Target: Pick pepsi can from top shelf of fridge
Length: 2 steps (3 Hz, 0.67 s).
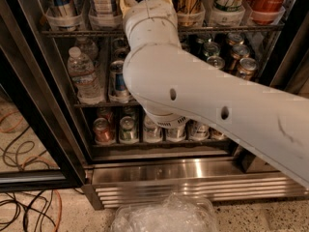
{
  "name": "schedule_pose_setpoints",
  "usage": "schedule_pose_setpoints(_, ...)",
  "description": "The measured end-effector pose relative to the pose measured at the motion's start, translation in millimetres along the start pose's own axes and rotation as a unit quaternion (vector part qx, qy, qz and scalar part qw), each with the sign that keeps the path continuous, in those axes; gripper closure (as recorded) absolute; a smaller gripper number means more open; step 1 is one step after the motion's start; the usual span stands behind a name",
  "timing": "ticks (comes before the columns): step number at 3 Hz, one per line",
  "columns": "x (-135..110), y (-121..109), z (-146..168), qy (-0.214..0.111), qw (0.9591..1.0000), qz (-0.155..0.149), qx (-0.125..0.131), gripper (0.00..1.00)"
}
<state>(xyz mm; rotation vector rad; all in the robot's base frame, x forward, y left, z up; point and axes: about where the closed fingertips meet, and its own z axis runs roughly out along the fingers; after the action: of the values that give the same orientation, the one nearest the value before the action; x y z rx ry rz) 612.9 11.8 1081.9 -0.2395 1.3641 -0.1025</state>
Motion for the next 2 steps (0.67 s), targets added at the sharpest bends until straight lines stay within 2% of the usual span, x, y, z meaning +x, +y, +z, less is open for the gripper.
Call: schedule_pose_setpoints(2,5,0,23,0.006,0.9999,0.010,0.007,0.41)
